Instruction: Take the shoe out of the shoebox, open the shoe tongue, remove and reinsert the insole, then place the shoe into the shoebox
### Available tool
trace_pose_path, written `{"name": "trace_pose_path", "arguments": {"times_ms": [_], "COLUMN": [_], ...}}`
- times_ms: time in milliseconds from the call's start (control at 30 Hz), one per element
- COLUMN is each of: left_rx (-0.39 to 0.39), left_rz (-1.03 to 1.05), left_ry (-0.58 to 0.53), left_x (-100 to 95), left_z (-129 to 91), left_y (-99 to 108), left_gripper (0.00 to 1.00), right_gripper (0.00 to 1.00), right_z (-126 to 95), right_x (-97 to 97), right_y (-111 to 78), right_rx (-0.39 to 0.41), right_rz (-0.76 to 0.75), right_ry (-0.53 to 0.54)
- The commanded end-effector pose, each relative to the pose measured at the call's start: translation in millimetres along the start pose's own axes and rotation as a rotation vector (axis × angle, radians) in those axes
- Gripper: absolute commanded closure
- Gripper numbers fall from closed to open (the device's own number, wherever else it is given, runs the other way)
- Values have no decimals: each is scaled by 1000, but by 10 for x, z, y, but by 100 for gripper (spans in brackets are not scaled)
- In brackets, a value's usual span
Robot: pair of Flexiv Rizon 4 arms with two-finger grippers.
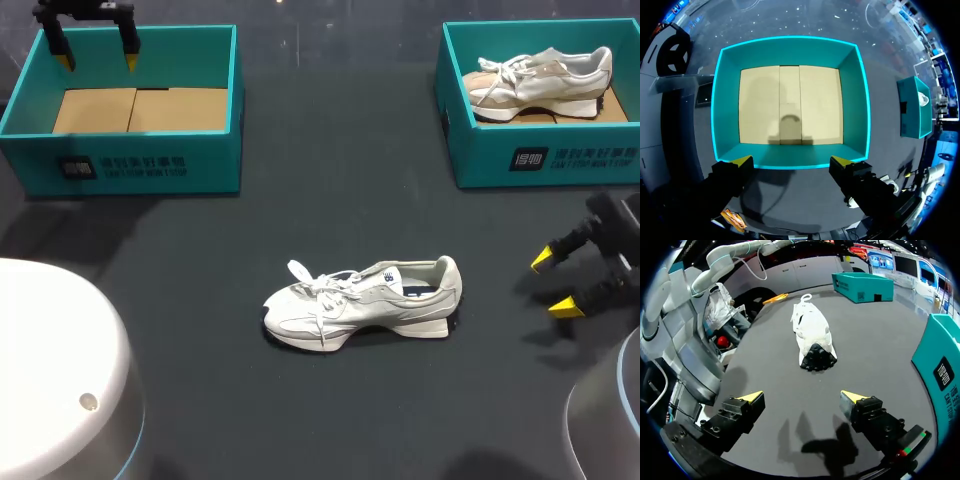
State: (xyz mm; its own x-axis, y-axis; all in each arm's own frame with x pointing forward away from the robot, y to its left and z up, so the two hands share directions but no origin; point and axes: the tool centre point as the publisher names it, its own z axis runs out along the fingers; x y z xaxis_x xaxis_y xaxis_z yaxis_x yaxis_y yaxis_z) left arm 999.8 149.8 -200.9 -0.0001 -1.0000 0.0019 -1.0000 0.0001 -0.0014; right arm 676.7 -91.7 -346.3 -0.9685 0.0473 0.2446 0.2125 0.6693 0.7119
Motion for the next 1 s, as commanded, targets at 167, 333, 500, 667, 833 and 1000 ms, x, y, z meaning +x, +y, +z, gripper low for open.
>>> {"name": "trace_pose_path", "arguments": {"times_ms": [167,333,500,667,833,1000], "left_rx": [-1,-1,-1,-1,-1,-1], "left_rz": [0,0,0,0,0,0], "left_ry": [-1,-1,-1,-1,-1,-1], "left_x": [-1,-1,-1,-1,-1,-1], "left_z": [-4,-4,-4,-4,-4,-4], "left_y": [-1,-1,-1,-1,-1,-1], "left_gripper": [0,0,0,0,0,0], "right_gripper": [0,0,0,0,0,0], "right_z": [32,46,127,223,223,223], "right_x": [86,32,-119,-188,-188,-188], "right_y": [-50,-90,-225,-237,-237,-237], "right_rx": [-160,-172,-256,-313,-313,-313], "right_rz": [-2,1,-40,-142,-142,-142], "right_ry": [-44,-49,-74,-88,-88,-88]}}
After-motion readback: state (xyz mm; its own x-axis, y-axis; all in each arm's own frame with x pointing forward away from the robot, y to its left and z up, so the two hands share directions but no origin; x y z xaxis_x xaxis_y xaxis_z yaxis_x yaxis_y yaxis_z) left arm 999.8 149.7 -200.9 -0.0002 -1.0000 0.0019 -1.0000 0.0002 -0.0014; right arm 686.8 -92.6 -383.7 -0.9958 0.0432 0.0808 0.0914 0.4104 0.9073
